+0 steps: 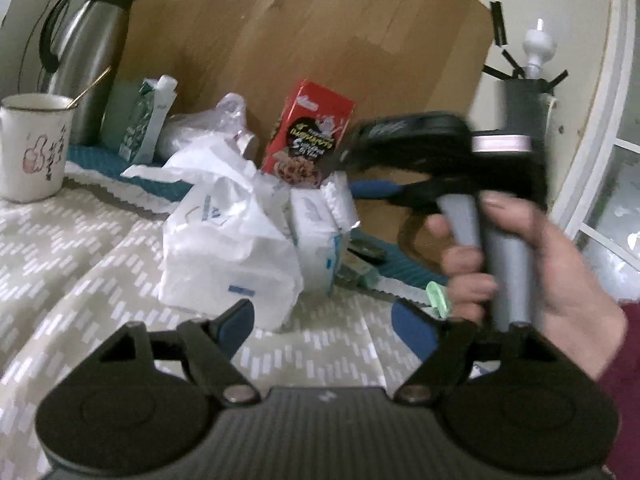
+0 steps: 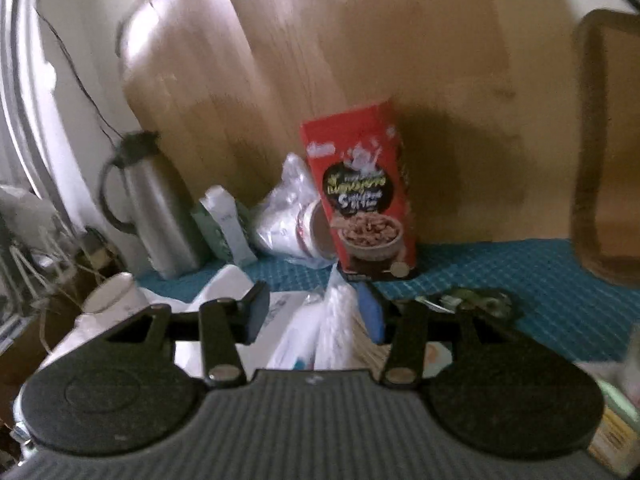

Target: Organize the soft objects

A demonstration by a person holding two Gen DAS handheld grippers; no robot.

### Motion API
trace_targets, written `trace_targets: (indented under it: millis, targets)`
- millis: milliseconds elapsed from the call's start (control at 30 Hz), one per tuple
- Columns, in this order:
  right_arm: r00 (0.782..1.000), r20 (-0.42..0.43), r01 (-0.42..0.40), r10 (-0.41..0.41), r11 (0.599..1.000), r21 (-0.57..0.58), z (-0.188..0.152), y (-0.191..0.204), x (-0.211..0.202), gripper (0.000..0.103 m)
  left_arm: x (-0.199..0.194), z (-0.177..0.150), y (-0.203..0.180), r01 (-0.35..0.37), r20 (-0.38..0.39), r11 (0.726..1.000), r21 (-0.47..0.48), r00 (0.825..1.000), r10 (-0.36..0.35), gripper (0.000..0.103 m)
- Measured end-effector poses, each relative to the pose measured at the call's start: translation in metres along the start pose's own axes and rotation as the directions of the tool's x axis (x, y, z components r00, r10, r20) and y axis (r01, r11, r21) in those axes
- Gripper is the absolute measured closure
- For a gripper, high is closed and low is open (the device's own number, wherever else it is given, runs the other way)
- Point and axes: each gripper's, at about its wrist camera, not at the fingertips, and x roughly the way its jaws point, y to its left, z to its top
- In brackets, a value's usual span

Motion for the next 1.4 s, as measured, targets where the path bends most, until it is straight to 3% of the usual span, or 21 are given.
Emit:
trace_targets:
  millis: [33,67,133,333,533,633,700,800,867,900,933,1000,1100,1167,1233,1300,1400]
  targets:
    - [1.000,-0.026,0.012,-0.012,1.000,0.004,0.002,0.000,0.008,0.078,-0.001,-0.001,-0.002,0.001,0.005,1.000,0.004,1.000,-0.001,0.023]
    - [0.998,-0.054,0.030,-0.030,1.000,0.009,0.002,-0.002,0.015,0.093,-0.003,-0.002,-0.003,0.005,0.010,1.000,0.005,1.000,-0.005,0.023]
    - [0.997,-0.061,0.040,-0.037,0.998,0.044,-0.001,-0.012,0.012,0.093,-0.003,-0.001,-0.002,0.015,0.016,1.000,-0.001,1.000,-0.015,0.020]
    - [0.999,-0.040,0.004,0.002,0.991,0.136,-0.024,-0.045,-0.054,0.096,-0.005,-0.001,0.006,0.045,0.023,0.998,-0.047,0.999,-0.044,0.016]
    - [0.993,-0.038,-0.099,0.108,0.974,0.204,-0.087,-0.069,-0.143,0.096,-0.005,-0.001,0.015,0.093,-0.009,0.990,-0.103,0.995,-0.095,0.015]
    - [0.995,-0.014,-0.089,0.096,0.965,0.248,-0.122,-0.082,-0.187,0.096,-0.001,0.000,0.010,0.130,-0.050,0.988,-0.079,0.990,-0.134,0.016]
    - [0.999,0.006,-0.047,0.047,0.964,0.261,-0.144,-0.090,-0.215,0.097,0.002,-0.001,-0.001,0.150,-0.090,0.988,-0.041,0.984,-0.153,0.017]
    - [0.997,0.010,0.073,-0.078,0.964,0.255,-0.169,-0.101,-0.251,0.090,0.008,-0.007,-0.024,0.223,-0.158,0.974,-0.034,0.961,-0.226,0.018]
    - [0.980,0.019,0.192,-0.200,0.958,0.215,-0.181,-0.103,-0.267,0.071,0.013,-0.012,-0.043,0.283,-0.204,0.958,-0.039,0.937,-0.285,0.018]
    - [0.969,0.027,0.237,-0.247,0.952,0.191,-0.186,-0.104,-0.272,0.050,0.015,-0.014,-0.054,0.304,-0.224,0.952,-0.031,0.926,-0.303,0.018]
    - [0.959,0.042,0.270,-0.280,0.949,0.166,-0.189,-0.102,-0.276,0.044,0.018,-0.017,-0.065,0.318,-0.245,0.948,-0.019,0.918,-0.313,0.018]
    - [0.957,0.058,0.276,-0.284,0.955,0.110,-0.191,-0.095,-0.276,0.044,0.025,-0.020,-0.084,0.331,-0.298,0.944,-0.001,0.901,-0.316,0.020]
    - [0.974,0.058,0.222,-0.219,0.974,-0.040,-0.189,-0.073,-0.260,0.040,0.034,-0.024,-0.097,0.352,-0.367,0.935,-0.032,0.866,-0.339,0.025]
    - [0.981,0.040,0.196,-0.192,0.966,-0.171,-0.186,-0.057,-0.244,0.036,0.037,-0.027,-0.099,0.342,-0.389,0.938,-0.057,0.858,-0.336,0.026]
    - [0.981,0.024,0.190,-0.192,0.940,-0.284,-0.186,-0.045,-0.229,0.033,0.041,-0.030,-0.099,0.315,-0.414,0.947,-0.070,0.854,-0.315,0.038]
    - [0.979,-0.004,0.190,-0.205,0.913,-0.362,-0.187,-0.039,-0.209,0.032,0.049,-0.037,-0.100,0.308,-0.451,0.947,-0.086,0.836,-0.313,0.050]
    - [0.983,-0.034,0.157,-0.180,0.922,-0.353,-0.183,-0.042,-0.189,0.033,0.052,-0.041,-0.111,0.310,-0.458,0.950,-0.043,0.838,-0.295,0.065]
